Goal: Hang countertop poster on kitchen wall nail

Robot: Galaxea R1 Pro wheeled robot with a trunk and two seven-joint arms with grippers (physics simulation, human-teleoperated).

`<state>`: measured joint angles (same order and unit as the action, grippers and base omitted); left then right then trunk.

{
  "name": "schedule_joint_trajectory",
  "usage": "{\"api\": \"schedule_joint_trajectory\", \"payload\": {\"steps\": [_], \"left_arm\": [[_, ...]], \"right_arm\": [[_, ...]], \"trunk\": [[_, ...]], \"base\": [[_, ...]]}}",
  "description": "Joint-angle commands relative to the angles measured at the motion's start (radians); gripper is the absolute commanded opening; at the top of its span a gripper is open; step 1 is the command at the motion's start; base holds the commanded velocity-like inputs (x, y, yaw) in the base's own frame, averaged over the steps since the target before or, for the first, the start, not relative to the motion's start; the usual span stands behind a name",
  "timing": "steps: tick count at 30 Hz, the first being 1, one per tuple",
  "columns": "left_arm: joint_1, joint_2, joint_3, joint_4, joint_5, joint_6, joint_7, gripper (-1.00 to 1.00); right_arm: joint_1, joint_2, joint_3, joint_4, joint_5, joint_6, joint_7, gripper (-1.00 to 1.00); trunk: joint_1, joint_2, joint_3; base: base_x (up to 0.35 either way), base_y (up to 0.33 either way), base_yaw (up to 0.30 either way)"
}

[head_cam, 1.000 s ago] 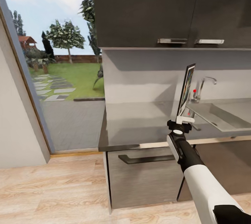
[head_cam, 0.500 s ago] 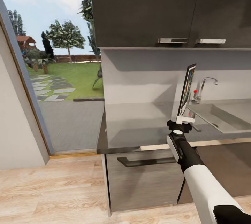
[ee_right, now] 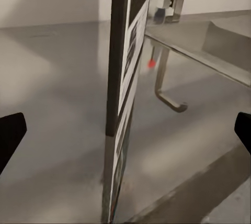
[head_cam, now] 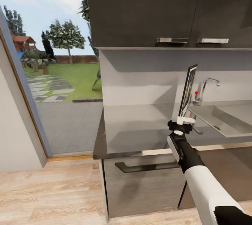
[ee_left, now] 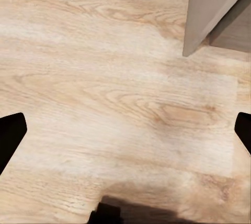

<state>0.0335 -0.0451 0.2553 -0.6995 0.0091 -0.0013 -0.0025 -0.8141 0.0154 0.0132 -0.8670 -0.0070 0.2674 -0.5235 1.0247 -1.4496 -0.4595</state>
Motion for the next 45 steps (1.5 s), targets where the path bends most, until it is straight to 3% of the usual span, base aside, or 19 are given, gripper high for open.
{"api": "schedule_joint_trajectory", "payload": {"steps": [1,10,45], "left_arm": [[0.0,-0.001,0.009,-0.002,0.001,0.0,-0.001,1.0],[0.0,-0.001,0.032,-0.002,0.0,0.0,-0.001,1.0],[0.0,-0.001,0.033,-0.002,0.0,0.0,-0.001,1.0]], "right_arm": [[0.0,0.0,0.001,-0.001,-0.001,0.007,-0.004,1.0],[0.0,0.0,0.001,-0.001,-0.001,0.007,-0.005,1.0],[0.0,0.0,0.001,-0.002,-0.001,0.006,-0.004,1.0]], "trunk": [[0.0,0.0,-0.001],[0.0,0.0,-0.001],[0.0,0.0,-0.001]], "base": [[0.17,-0.155,0.0],[0.08,-0.075,0.0],[0.091,-0.002,0.0]]}}
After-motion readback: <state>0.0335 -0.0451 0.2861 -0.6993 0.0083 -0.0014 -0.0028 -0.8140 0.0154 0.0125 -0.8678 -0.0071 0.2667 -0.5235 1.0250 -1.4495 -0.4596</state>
